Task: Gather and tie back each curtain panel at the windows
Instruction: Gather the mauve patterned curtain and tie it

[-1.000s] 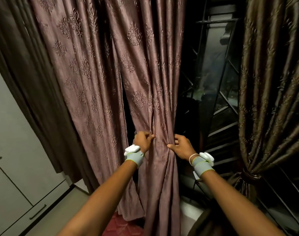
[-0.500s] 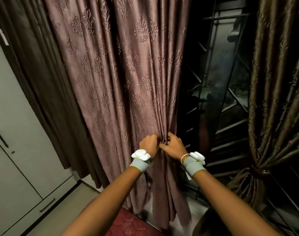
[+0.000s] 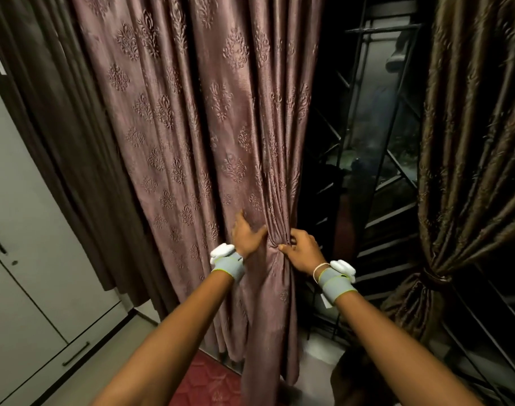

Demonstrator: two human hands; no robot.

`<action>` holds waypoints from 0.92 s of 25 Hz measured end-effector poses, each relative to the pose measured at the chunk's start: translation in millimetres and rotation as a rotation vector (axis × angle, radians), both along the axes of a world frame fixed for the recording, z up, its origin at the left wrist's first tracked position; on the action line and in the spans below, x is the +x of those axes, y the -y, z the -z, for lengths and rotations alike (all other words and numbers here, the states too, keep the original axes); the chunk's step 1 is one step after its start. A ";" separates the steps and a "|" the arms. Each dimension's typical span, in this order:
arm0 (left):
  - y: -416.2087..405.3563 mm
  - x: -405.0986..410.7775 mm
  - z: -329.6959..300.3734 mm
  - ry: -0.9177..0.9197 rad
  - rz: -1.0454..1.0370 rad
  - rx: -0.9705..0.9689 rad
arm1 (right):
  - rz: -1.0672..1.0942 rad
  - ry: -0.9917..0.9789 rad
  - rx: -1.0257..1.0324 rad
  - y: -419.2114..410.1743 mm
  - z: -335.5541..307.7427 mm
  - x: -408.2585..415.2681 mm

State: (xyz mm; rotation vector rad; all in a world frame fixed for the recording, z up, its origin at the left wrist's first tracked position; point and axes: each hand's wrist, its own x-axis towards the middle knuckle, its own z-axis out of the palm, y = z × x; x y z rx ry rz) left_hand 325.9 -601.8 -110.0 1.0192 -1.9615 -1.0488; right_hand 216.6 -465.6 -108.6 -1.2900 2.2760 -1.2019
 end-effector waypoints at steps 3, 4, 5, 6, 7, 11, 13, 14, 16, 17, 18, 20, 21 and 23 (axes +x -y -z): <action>1.4 -4.1 -10.5 -0.158 0.117 0.242 | -0.094 0.060 0.014 -6.5 -4.6 -7.7; 1.1 -3.6 -13.8 -0.155 0.172 0.285 | -0.103 0.057 0.012 -8.5 -5.3 -11.2; 1.3 -2.1 -15.6 -0.119 0.189 0.240 | -0.107 0.055 0.013 -11.3 -6.5 -14.3; 1.9 -0.7 -14.1 -0.090 0.185 0.181 | -0.102 0.065 0.015 -13.6 -6.4 -18.2; 3.1 -0.3 -11.4 -0.052 0.138 0.108 | -0.093 0.082 0.018 -16.4 -8.2 -20.1; -27.2 9.1 -22.8 0.286 -0.033 -0.257 | 0.088 0.026 0.018 -20.2 -8.4 -25.8; -47.2 10.5 -26.7 0.479 -0.033 -0.457 | 0.203 -0.084 0.086 -20.5 -12.3 -18.4; -57.2 10.4 -28.8 0.531 -0.020 -0.527 | 0.225 -0.126 0.117 -19.0 -14.3 -12.0; -71.5 5.9 -33.0 0.601 0.006 -0.609 | 0.206 -0.190 0.142 -13.7 -19.0 4.6; -77.5 3.1 -35.0 0.638 0.005 -0.633 | 0.172 -0.216 0.144 -11.1 -20.7 12.5; -82.8 2.2 -38.8 0.672 -0.001 -0.638 | 0.129 -0.231 0.143 -7.3 -19.9 18.7; -81.3 1.7 -40.8 0.682 0.005 -0.612 | 0.053 -0.208 0.152 -0.9 -17.3 24.4; -76.7 3.6 -39.3 0.661 0.025 -0.573 | 0.031 -0.187 0.157 1.2 -15.7 23.8; -61.6 6.7 -32.7 0.580 0.108 -0.483 | 0.038 -0.167 0.149 2.3 -14.1 19.0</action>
